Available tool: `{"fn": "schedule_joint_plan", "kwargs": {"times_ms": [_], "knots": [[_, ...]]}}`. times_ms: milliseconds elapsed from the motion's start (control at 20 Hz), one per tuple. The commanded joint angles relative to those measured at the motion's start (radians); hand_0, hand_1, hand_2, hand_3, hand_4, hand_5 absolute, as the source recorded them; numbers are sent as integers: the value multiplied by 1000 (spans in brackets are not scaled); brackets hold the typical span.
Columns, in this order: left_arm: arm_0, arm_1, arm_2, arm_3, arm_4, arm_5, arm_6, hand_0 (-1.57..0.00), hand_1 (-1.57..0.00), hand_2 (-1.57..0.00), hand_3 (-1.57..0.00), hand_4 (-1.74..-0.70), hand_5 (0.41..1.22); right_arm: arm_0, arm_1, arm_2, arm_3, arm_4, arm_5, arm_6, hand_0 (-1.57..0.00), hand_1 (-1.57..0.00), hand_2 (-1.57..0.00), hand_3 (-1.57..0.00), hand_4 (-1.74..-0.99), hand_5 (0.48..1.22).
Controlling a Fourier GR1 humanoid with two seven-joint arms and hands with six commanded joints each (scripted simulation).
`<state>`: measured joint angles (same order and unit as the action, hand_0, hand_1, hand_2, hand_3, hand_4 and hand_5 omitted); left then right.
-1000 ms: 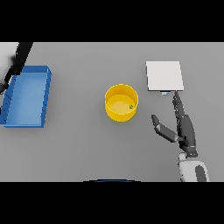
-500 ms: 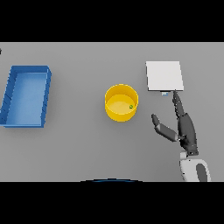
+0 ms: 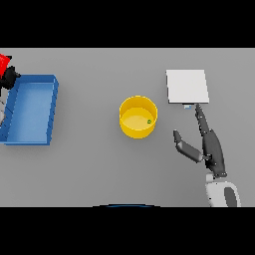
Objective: Pick up the red beaker and tilt it to pour out 1 green nut into yellow bowl. Pick up the yellow bowl and place it on the metallic measuring scale.
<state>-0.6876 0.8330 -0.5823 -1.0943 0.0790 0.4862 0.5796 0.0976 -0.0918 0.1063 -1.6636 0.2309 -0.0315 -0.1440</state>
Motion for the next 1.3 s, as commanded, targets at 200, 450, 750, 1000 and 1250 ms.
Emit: {"fn": "schedule_joint_plan", "kwargs": {"times_ms": [200, 450, 750, 1000, 1250], "knots": [[76, 12, -34, -51, 39, 65, 25, -1571, -1571, -1571, -1531, -1741, 1166, -6, 8, 9, 7, 15, -9, 6, 1, 1, 1, 1, -1214, 666], [76, 42, -110, -59, 64, 33, 27, -1571, -1571, -1571, -1503, -1530, 865, 7, 4, 5, 9, 18, -15, -20, 1, 1, 1, 1, -1197, 664], [99, 116, -120, -150, 171, -179, 29, -596, -483, -490, -462, -916, 723, 35, 7, 14, -7, 23, -15, -27, 1, 1, 1, 1, -1182, 667], [91, 107, -114, -145, 195, -210, 13, -195, -158, -160, -151, -802, 679, 24, 13, 19, -16, 16, -7, 8, 1, 1, 1, 1, -1188, 668], [94, 101, -75, -127, 212, -179, -59, -63, -51, -52, -49, -785, 674, 17, 3, 41, -26, 90, -38, 41, 1, 1, 1, 1, -1203, 660]]}}
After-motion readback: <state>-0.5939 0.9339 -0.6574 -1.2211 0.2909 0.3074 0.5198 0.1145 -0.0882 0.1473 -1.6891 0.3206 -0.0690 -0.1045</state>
